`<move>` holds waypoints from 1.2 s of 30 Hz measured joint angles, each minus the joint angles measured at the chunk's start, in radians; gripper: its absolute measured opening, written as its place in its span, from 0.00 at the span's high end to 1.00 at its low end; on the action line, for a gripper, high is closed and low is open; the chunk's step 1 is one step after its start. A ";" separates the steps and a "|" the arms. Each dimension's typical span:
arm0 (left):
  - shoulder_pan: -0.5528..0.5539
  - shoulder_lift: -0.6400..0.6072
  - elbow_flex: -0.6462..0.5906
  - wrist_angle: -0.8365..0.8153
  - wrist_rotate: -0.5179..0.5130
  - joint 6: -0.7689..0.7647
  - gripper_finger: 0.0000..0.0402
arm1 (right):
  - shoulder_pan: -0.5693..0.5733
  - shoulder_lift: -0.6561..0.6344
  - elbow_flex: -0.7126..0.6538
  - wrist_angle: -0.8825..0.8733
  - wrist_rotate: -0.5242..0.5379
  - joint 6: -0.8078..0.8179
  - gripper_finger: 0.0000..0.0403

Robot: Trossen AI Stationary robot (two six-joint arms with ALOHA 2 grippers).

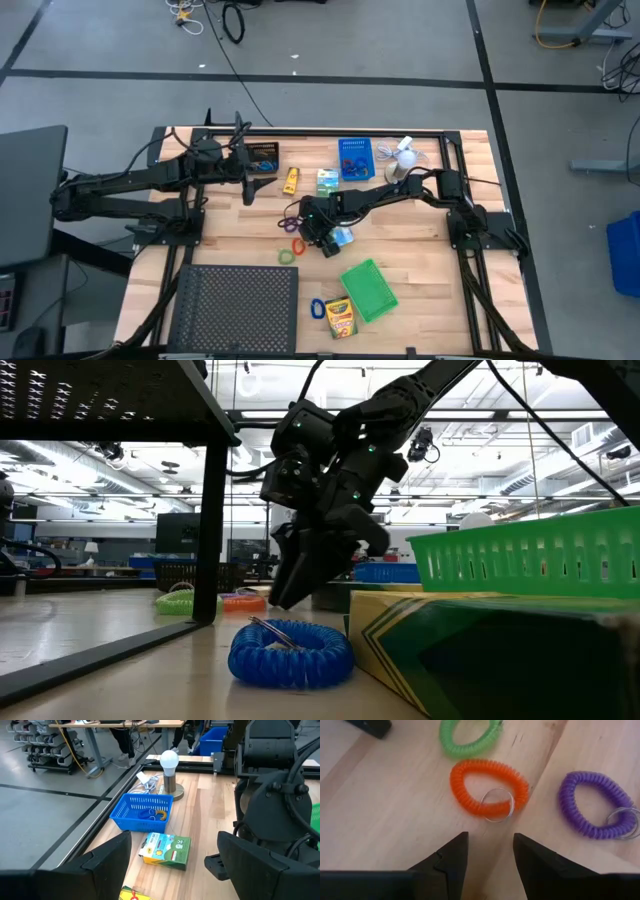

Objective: Pick & Place Office Desk Supplies
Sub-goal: Put the orange spring keychain into the blue bin

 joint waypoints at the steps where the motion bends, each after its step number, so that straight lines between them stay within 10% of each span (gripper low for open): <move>1: 0.000 0.000 0.000 0.001 0.000 0.000 0.25 | 0.000 0.000 0.000 0.001 0.000 0.003 0.59; 22: 0.000 0.000 0.000 -0.001 0.000 0.010 0.25 | 0.041 -0.008 0.069 0.003 0.033 -0.080 0.70; 30: 0.000 0.000 0.000 0.000 0.000 0.010 0.25 | 0.049 -0.001 0.069 0.013 0.033 -0.072 0.97; 36: 0.000 0.000 0.000 0.000 0.000 0.004 0.25 | 0.057 0.014 0.070 0.055 0.015 -0.070 0.99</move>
